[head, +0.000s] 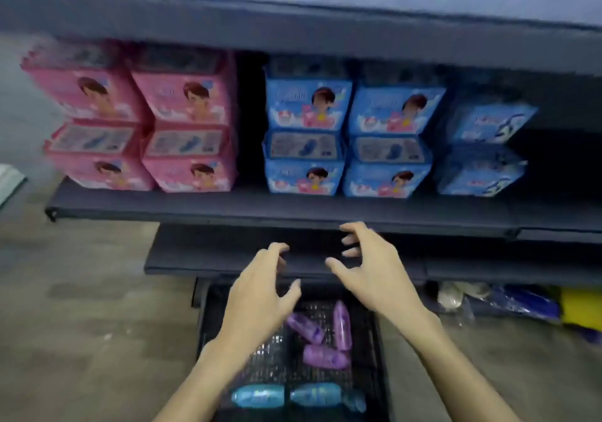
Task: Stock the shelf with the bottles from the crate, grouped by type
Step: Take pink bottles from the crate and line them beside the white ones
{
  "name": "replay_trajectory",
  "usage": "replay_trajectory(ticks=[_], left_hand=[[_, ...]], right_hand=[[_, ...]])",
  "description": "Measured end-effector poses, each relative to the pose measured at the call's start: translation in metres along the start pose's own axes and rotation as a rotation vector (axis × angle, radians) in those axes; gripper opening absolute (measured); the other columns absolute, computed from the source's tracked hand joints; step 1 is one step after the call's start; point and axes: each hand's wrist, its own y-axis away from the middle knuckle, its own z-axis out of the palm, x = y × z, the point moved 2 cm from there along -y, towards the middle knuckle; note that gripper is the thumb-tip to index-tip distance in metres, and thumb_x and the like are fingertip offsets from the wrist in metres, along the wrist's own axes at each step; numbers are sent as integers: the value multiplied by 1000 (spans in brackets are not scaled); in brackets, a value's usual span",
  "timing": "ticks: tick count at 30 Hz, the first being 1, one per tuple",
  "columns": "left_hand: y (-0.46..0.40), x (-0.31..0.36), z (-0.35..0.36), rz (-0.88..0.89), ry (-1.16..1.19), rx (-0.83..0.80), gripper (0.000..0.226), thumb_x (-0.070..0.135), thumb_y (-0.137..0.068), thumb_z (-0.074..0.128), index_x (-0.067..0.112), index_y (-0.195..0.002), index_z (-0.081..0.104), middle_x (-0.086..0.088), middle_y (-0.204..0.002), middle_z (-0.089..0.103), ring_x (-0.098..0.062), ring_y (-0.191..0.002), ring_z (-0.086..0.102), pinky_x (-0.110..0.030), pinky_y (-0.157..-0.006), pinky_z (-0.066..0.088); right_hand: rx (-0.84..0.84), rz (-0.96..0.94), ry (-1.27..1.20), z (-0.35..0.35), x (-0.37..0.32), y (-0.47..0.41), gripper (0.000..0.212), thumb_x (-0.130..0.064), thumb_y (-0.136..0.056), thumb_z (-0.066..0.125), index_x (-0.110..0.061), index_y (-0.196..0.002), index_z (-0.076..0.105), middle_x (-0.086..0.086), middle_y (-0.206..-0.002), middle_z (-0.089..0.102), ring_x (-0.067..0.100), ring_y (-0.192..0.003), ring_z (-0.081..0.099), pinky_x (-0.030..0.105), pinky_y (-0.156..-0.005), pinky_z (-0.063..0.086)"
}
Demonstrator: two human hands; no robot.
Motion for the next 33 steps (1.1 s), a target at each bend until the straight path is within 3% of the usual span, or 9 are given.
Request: replay_trajectory(ticks=[3,7,12,17,20,24,27,30,33], left_hand=[[16,-66,85,-157,-21,-188,52,29,-84,67,22,-131,46,5,-113,58,-18,-105,58,-36,-87,47],[26,-144,183,-255,-71,-343,52,25,-83,62,17,-132,45,-7,-121,60,-30,-115,56,-41,-91,47],[58,-232,274,-399,-116,-510,46,29,-86,63,20,-128,45,-5,-115,60,-29,-102,62,-35,-75,46],[93,-304,328,-560,-158,-614,42,31,-89,64,23,-127,47,-5,-120,60,-29,-108,60,-43,-84,53],[103,-333,347,-611,-206,-635,42,31,-89,63,23,-127,48,-6,-120,60,-30,-108,61,-42,-83,53],[111,-362,362,-715,-270,-579,52,36,-87,66,21,-131,43,-7,-125,53,-33,-108,60,-43,-81,51],[109,-378,365,-802,-294,-414,58,36,-86,67,18,-131,35,-11,-127,45,-35,-112,54,-45,-82,48],[92,-394,370,-761,-268,-244,74,32,-87,68,18,-144,23,-13,-134,37,-34,-116,49,-46,-89,47],[70,-416,377,-717,-268,-196,76,31,-88,68,12,-146,23,-15,-138,32,-34,-119,44,-44,-96,43]], right_hand=[[-224,172,65,86,85,0,57,-33,-81,78,-22,-130,51,-3,-109,61,6,-83,62,22,-77,49],[-436,295,176,182,174,3,61,-33,-81,77,-19,-133,48,8,-116,63,28,-102,63,32,-87,49],[-610,420,269,270,265,18,59,-39,-83,73,-17,-130,46,11,-115,64,33,-104,64,36,-86,51],[-827,489,374,335,330,36,62,-29,-88,73,-7,-135,39,19,-126,57,34,-110,60,32,-79,45],[-800,469,374,363,349,38,69,-24,-92,67,-10,-148,29,21,-134,49,37,-118,54,34,-90,45],[-690,356,417,392,361,16,61,-21,-94,63,-8,-146,34,18,-141,44,33,-126,50,37,-102,43],[-610,269,456,410,364,-9,60,-19,-93,63,-8,-145,35,19,-139,46,35,-124,52,38,-96,43],[-588,251,475,424,367,-22,62,-18,-93,64,-8,-145,34,22,-128,57,39,-115,57,39,-86,46],[-539,231,513,440,368,-18,60,-19,-89,70,-8,-140,40,20,-127,57,39,-111,59,38,-82,47]])
